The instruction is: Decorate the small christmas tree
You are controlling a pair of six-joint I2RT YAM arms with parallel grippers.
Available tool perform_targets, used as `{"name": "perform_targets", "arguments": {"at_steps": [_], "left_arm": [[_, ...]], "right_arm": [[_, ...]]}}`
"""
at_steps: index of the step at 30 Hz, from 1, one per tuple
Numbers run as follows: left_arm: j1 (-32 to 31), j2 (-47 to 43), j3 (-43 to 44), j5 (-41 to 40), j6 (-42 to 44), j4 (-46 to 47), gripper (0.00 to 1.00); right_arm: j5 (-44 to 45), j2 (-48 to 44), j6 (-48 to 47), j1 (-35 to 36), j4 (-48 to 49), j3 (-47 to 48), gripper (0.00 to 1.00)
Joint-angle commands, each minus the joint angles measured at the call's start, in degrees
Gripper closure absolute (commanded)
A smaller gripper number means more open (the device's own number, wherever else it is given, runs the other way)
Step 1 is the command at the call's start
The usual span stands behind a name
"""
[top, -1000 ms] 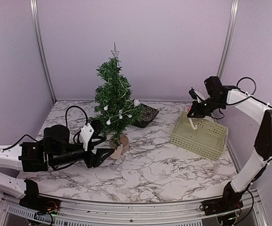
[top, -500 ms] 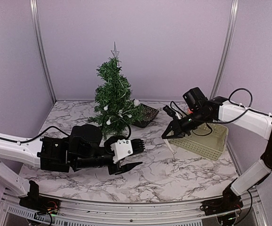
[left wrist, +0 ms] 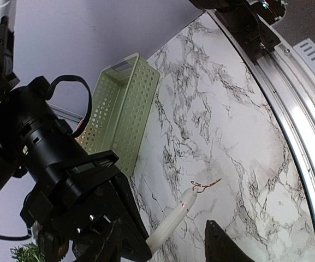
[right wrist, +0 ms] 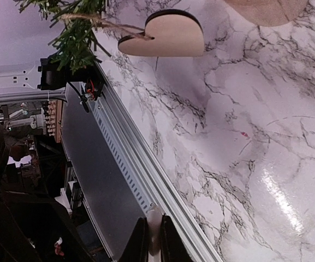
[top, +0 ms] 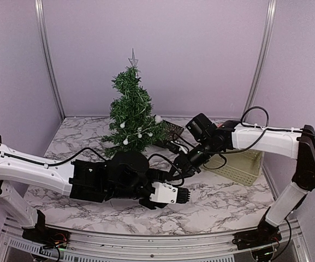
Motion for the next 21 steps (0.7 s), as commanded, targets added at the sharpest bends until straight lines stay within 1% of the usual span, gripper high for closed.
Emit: {"name": "perform_targets", "arguments": {"at_steps": [1,8,16,17,21], "left_arm": [[-0.9,2.6,3.5,2.1,7.2,-6.9,0.50],[-0.9,4.0,5.2,2.1,10.4,-13.0,0.57],[-1.1,4.8,5.2,-0.9,11.7,-13.5,0.69],[-1.2,4.9,5.2,-1.2,11.8,-13.5,0.71],[-1.5,5.0,5.2,-2.5,11.6,-13.0,0.84]], "right_arm": [[-3.5,1.4,2.0,2.9,2.3,3.4,0.92],[-6.1,2.3,5.9,5.3,5.8,2.8,0.91],[-6.9,3.0,6.8,6.8,6.0,3.0,0.91],[-7.2,3.0,7.4,7.0,6.8,2.8,0.90],[-8.0,3.3,8.6,7.3,8.6,2.4,0.90]]}}
